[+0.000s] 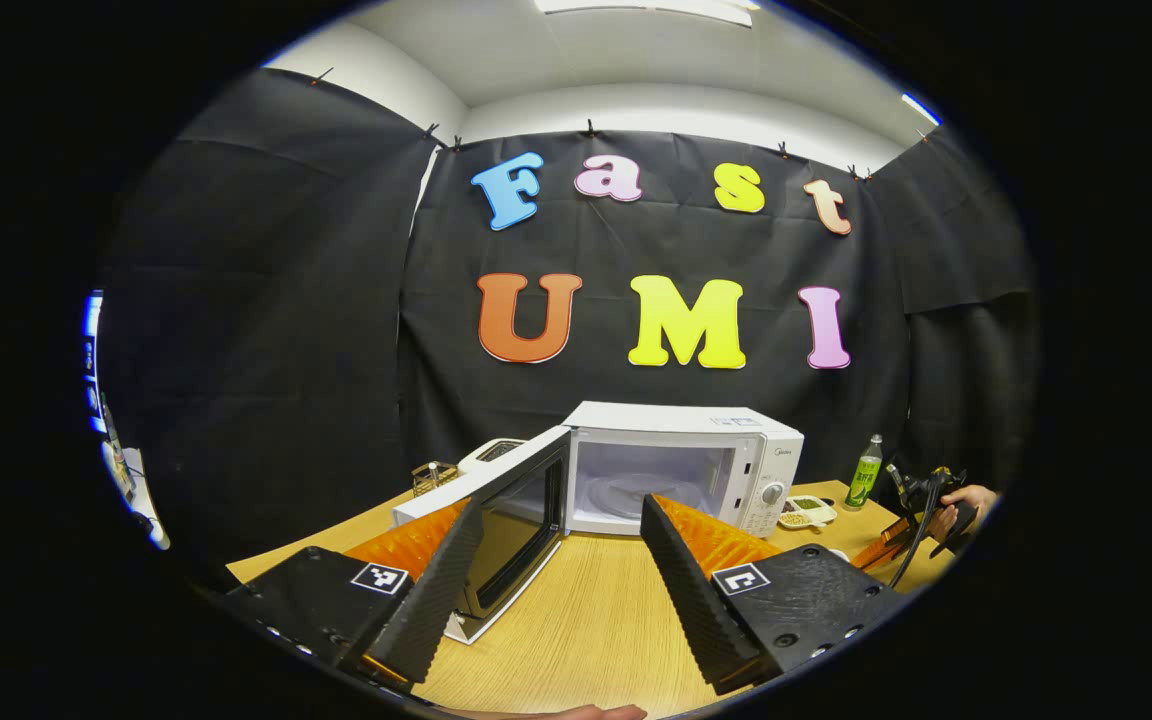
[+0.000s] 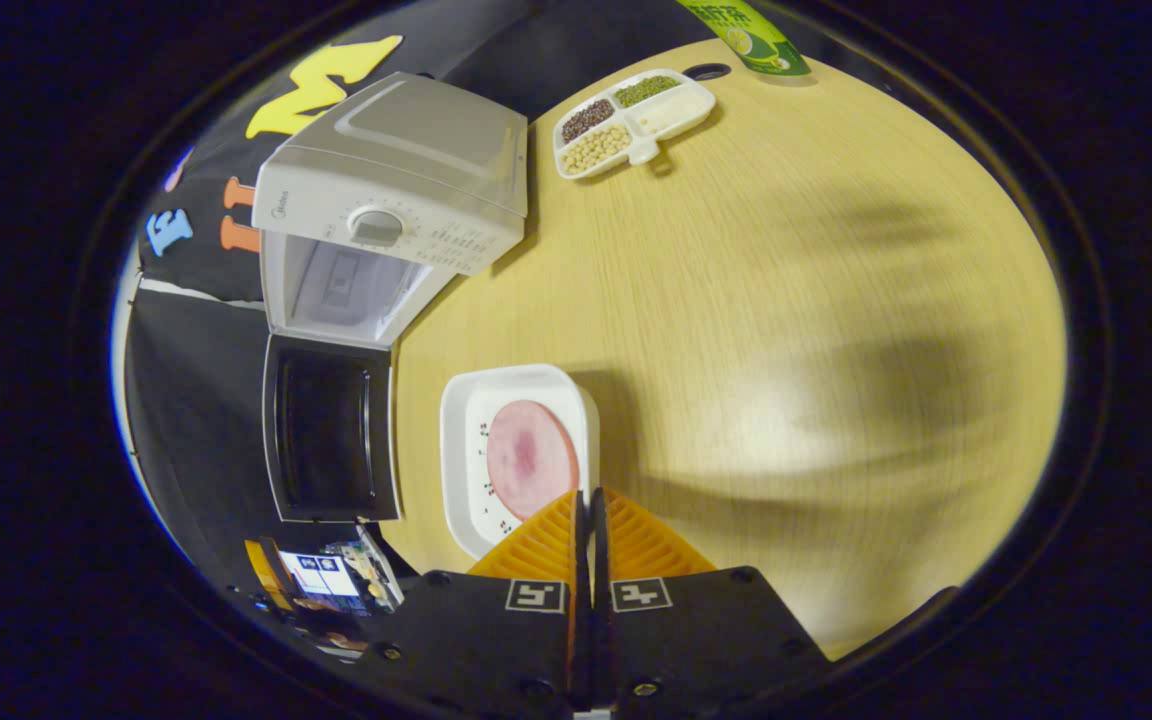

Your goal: Open the microwave oven with the left hand, put the food in, and close the microwave oven.

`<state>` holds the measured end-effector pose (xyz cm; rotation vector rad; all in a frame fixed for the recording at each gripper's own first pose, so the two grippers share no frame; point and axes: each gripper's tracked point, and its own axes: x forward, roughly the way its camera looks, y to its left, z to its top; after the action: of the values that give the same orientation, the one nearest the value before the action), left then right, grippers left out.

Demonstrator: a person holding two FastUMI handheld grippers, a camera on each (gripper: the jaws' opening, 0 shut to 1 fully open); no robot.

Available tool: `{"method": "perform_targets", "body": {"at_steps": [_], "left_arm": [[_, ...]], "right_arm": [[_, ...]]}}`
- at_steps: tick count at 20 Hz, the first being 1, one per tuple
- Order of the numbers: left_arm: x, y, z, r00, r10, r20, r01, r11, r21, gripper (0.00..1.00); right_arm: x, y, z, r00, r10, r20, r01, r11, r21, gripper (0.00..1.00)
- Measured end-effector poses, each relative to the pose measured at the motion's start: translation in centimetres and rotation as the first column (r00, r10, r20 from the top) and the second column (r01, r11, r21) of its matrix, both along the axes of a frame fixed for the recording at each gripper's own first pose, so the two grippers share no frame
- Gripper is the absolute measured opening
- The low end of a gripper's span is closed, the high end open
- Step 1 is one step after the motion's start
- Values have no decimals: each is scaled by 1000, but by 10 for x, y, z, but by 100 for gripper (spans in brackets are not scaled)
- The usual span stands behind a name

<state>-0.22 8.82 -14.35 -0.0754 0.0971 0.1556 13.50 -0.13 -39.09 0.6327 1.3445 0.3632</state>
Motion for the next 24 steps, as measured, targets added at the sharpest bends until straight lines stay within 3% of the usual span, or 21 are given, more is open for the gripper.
{"method": "perform_targets", "body": {"at_steps": [5, 10, 16, 20, 22, 24], "left_arm": [[-14, 27, 0, 1000, 19, 22, -19, 1000, -9, 94], [-27, 64, -5, 999, 41, 34, -41, 999, -19, 94], [-40, 108, -23, 996, 85, 29, -84, 996, -22, 94], [-41, 129, -32, 996, 90, 8, -90, 996, -9, 94], [-42, 134, -30, 996, 87, 7, -87, 996, 1, 94], [-41, 137, -29, 996, 85, 13, -85, 996, 3, 94]], "right_arm": [[2, 38, 5, 996, -42, 82, 46, 998, -43, 0], [1, 115, 10, 993, -68, 95, 68, 998, -3, 4], [34, 201, 6, 971, -209, 116, 204, 978, 51, 4], [82, 250, 21, 901, -376, 217, 349, 924, 154, 4], [110, 270, 31, 841, -477, 255, 428, 875, 226, 4], [139, 286, 40, 766, -583, 271, 503, 806, 312, 4]]}}
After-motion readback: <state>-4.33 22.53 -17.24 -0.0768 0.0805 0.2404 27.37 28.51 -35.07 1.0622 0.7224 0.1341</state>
